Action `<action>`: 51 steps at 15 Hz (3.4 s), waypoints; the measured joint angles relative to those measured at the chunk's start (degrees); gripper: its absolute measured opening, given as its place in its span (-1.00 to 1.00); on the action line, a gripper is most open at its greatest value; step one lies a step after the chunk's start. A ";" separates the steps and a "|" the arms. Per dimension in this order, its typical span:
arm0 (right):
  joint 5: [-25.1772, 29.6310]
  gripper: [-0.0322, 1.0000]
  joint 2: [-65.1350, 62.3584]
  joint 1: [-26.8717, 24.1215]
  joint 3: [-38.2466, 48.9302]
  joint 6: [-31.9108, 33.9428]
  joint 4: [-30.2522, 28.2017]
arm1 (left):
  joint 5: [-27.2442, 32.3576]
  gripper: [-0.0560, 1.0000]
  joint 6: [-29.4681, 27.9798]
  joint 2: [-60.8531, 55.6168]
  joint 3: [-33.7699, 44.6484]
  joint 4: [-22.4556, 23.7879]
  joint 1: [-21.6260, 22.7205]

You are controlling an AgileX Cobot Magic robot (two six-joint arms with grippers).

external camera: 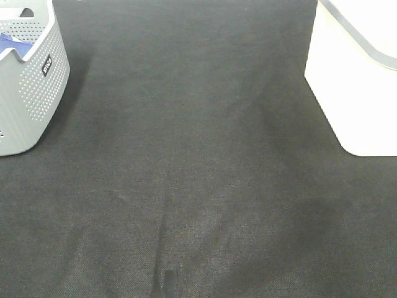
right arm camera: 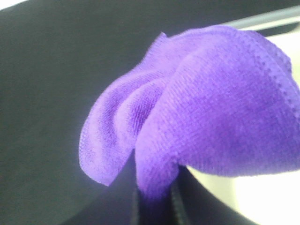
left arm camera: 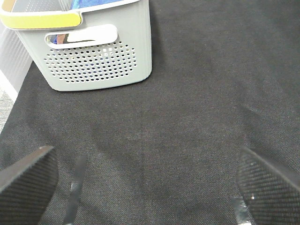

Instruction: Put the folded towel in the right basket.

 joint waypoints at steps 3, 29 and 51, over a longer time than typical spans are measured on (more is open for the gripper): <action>0.06 -0.82 1.38 -4.13 0.00 0.00 -1.66 | 0.00 0.94 0.00 0.00 0.00 0.00 0.00; 13.52 0.96 -53.74 12.15 48.82 3.55 -16.16 | 0.00 0.94 0.00 0.00 0.00 0.63 0.00; 12.55 0.96 -114.99 12.26 89.61 3.50 -16.16 | 0.00 0.94 0.00 0.00 0.00 0.80 0.00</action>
